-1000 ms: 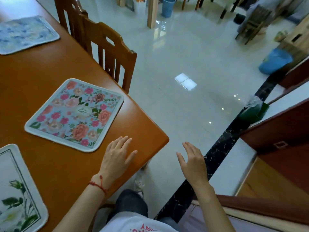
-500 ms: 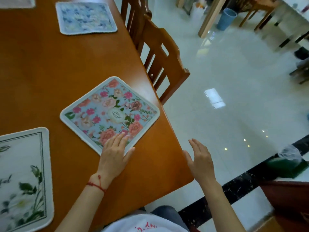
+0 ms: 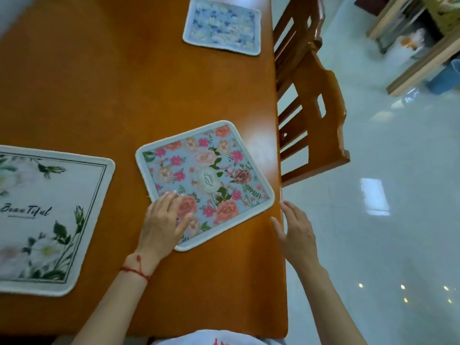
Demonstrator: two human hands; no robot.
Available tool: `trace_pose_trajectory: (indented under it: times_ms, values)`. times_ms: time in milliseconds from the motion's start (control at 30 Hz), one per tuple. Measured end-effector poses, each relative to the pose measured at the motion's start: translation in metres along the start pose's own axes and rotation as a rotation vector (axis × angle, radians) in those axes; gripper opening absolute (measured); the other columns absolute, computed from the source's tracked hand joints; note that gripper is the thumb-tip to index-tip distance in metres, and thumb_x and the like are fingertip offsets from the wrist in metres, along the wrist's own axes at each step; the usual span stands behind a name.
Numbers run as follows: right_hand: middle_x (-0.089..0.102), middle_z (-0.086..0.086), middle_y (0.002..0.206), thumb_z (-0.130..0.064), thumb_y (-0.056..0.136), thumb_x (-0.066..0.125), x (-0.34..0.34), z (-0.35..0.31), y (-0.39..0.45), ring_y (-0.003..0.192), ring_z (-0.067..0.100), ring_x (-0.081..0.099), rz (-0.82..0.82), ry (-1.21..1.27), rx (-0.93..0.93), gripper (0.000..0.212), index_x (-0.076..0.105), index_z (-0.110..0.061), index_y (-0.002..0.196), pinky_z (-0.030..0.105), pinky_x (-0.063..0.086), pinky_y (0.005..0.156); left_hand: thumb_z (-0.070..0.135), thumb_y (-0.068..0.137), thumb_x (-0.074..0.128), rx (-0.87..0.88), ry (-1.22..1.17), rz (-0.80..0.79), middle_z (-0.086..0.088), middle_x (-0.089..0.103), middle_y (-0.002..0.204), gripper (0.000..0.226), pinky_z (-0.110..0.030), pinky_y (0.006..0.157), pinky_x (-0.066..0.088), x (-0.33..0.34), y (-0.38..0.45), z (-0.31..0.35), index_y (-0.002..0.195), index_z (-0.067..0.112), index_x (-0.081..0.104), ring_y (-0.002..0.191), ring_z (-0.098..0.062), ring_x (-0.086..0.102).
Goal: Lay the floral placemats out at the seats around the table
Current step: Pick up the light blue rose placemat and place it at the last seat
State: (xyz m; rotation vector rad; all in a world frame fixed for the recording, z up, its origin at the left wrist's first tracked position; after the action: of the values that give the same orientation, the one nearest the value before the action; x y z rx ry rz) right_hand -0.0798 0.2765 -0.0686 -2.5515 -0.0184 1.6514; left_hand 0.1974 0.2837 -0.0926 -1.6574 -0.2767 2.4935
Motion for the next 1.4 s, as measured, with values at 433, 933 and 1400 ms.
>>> trace_pose_trajectory:
  times_ms: [433, 933, 1400]
  values:
    - [0.045, 0.010, 0.138, -0.033, 0.090, 0.051, 0.022, 0.015, 0.111, 0.125, 0.025, 0.043, -0.272, 0.035, -0.342, 0.048, 0.044, -0.010, 0.132, 0.042, 0.041, 0.099, 0.043, 0.091, 0.041, -0.490, -0.082, 0.175, -0.020, 0.041, 0.142, 0.059, -0.045, 0.109, 0.026, 0.017, -0.012, 0.011, 0.133, 0.003, 0.044, 0.134, -0.035, 0.033]
    - [0.056, 0.008, 0.121, -0.029, 0.088, 0.056, 0.051, -0.014, 0.161, 0.111, 0.023, 0.053, -0.260, 0.294, -0.131, 0.045, 0.048, -0.011, 0.129, 0.045, 0.049, 0.092, 0.027, 0.092, 0.051, -0.685, -0.481, 0.406, -0.012, 0.037, 0.145, 0.050, -0.038, 0.108, 0.029, 0.021, 0.034, 0.009, 0.137, 0.010, 0.038, 0.135, -0.025, 0.031]
    - [0.060, -0.003, 0.097, -0.019, 0.089, 0.057, 0.049, -0.018, 0.167, 0.076, 0.009, 0.058, -0.233, 0.487, 0.115, 0.030, 0.060, -0.010, 0.117, 0.003, 0.041, 0.041, 0.006, 0.086, 0.057, -0.890, -0.666, 0.554, -0.014, 0.061, 0.112, 0.036, -0.022, 0.061, 0.048, 0.014, 0.036, -0.012, 0.122, 0.004, 0.054, 0.090, -0.020, 0.060]
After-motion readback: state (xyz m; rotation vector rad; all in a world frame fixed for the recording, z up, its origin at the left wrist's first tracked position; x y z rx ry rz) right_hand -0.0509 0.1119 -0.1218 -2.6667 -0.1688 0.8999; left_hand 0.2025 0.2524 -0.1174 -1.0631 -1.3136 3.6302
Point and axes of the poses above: each hand's wrist, its own y-axis towards the middle knuckle, its own x-axis out of the palm, z = x × y, the point moved 2 cm from there along y, towards the middle knuckle
